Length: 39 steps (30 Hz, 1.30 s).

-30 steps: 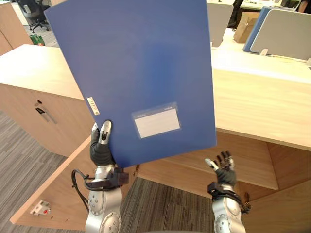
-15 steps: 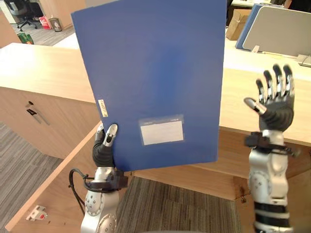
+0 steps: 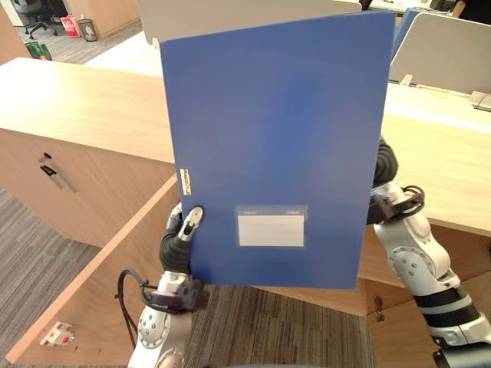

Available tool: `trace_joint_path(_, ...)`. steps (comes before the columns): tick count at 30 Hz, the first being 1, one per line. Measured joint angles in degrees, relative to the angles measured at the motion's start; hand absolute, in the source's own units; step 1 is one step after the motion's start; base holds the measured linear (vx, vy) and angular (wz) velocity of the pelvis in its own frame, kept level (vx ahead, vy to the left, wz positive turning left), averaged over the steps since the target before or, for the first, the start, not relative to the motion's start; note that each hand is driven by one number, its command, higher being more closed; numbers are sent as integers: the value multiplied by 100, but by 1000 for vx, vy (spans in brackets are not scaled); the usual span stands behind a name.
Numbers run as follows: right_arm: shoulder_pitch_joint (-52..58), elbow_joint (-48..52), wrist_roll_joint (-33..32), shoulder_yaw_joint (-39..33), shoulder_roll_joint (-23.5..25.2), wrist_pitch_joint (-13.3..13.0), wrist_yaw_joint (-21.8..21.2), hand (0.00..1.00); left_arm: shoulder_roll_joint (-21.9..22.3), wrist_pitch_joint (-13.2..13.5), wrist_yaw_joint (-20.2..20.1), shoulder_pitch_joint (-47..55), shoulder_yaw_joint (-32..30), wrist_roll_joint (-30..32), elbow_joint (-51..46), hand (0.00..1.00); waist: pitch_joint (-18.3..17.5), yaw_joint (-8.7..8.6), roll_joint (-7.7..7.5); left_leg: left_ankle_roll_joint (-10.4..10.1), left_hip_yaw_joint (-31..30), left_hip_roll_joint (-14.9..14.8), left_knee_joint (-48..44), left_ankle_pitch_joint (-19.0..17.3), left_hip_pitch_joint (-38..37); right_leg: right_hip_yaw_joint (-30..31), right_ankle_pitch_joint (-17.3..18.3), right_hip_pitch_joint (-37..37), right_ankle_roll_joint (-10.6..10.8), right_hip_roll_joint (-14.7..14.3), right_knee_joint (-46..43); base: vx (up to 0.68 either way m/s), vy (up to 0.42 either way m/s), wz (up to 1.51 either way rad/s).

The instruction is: Walk over to the cabinet, pick up the folder, carry it to the office cabinet, place the folder inside the office cabinet, then close the office cabinet door

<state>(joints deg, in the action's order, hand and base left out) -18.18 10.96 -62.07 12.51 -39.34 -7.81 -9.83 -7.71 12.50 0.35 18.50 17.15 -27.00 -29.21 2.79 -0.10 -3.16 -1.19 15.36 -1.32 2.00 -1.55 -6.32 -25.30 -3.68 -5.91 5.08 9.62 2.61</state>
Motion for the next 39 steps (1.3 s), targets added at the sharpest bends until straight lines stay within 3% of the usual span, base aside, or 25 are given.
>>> trace_joint_path(6,-46,245,-595,772,-389,348,-308,0,-112,-79,-65,-1,129,25,13,100,-34,37,-58,2,-21,1,-12,4,14,-19,0,-4,0,2,0,0,0,0)
trace_joint_path(13,-81,326,-651,775,-532,360,-555,0,-164,-60,-204,-4,128,33,72,100,-71,40,-109,12,-32,13,-15,11,12,-40,0,-16,0,14,-3,0,0,0)
trace_joint_path(15,-80,321,-650,772,-532,360,-553,0,-166,-48,-183,-9,45,305,94,100,-73,39,-108,14,-30,16,-15,15,9,-39,0,-16,0,15,-3,0,0,0)
trace_joint_path(19,-60,206,-626,714,-531,368,-538,0,-226,-41,-60,-139,-665,1104,277,100,-74,17,-105,14,-28,14,-15,26,-28,-37,0,-48,0,13,-3,0,0,0)
trace_joint_path(23,106,160,-623,515,-503,374,-535,0,-396,-37,163,-333,-1562,1376,289,100,-83,8,-101,14,-26,14,-14,26,-82,-36,1,-105,-1,13,-1,0,0,0)
trace_joint_path(27,226,57,-624,444,-451,385,-547,0,-368,-32,635,-444,-2278,1401,289,100,-101,2,-99,16,-20,24,-14,31,-85,-34,1,-106,-1,22,-2,0,0,0)
trace_joint_path(39,230,-279,-641,445,-141,425,-533,0,-139,-32,794,-523,-2399,1343,258,100,-127,24,-97,9,-29,24,-3,41,-81,-54,1,-106,-2,19,10,0,0,0)
